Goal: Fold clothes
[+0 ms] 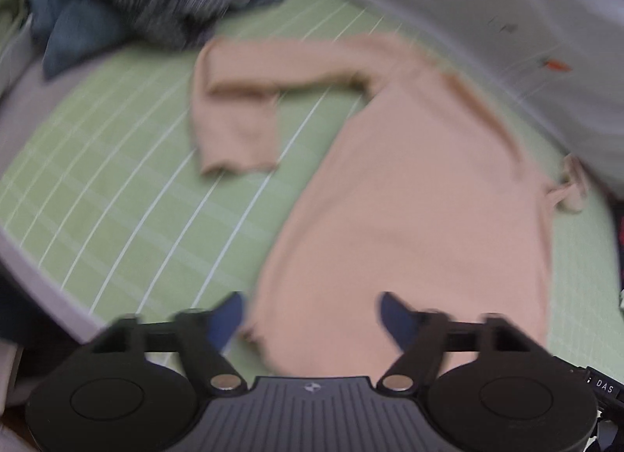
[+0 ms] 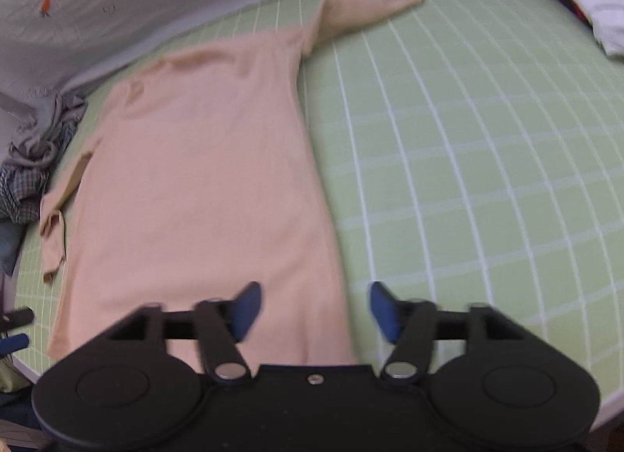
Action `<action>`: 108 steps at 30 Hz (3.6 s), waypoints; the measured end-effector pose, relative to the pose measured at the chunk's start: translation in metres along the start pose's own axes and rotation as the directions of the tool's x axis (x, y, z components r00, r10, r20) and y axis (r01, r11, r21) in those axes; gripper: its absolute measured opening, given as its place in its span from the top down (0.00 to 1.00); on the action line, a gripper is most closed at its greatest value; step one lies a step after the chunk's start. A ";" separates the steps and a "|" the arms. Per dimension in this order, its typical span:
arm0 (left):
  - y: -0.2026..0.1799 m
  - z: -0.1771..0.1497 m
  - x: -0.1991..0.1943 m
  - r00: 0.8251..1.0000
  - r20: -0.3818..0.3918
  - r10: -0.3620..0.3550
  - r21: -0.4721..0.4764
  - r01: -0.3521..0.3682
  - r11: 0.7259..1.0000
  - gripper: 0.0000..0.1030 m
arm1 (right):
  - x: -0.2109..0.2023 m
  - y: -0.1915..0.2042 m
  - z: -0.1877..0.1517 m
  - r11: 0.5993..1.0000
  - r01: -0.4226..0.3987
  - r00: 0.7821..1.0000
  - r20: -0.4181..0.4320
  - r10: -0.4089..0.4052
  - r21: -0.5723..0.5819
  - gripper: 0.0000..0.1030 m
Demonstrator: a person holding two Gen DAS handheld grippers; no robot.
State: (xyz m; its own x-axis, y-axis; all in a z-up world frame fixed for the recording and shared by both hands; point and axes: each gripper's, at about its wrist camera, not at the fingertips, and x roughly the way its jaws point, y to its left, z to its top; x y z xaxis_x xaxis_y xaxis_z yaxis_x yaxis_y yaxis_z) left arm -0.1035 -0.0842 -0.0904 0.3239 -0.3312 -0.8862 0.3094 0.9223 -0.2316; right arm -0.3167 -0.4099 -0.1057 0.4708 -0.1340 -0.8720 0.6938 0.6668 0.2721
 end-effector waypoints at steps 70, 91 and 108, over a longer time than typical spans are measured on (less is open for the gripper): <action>-0.195 0.104 0.177 0.953 -0.201 0.226 0.133 -0.202 0.970 0.00 | 0.017 -0.230 0.124 0.820 0.350 0.818 0.279 -0.503 0.454 0.59; -0.166 0.071 0.068 0.996 0.023 0.086 0.109 -0.088 0.990 0.00 | 0.032 -0.233 0.110 0.881 0.341 0.852 0.288 -0.437 0.328 0.95; -0.088 0.007 0.028 0.994 -0.027 0.108 0.147 -0.103 0.984 0.00 | -0.007 -0.197 0.018 0.875 0.377 0.871 0.204 -0.447 0.304 0.86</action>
State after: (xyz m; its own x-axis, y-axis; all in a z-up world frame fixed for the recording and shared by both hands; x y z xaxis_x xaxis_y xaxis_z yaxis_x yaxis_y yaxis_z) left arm -0.1154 -0.1757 -0.0924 0.3315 -0.2240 -0.9165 0.4025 0.9121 -0.0774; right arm -0.4468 -0.5534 -0.1459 0.2111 -0.5641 -0.7983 0.9503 0.3096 0.0326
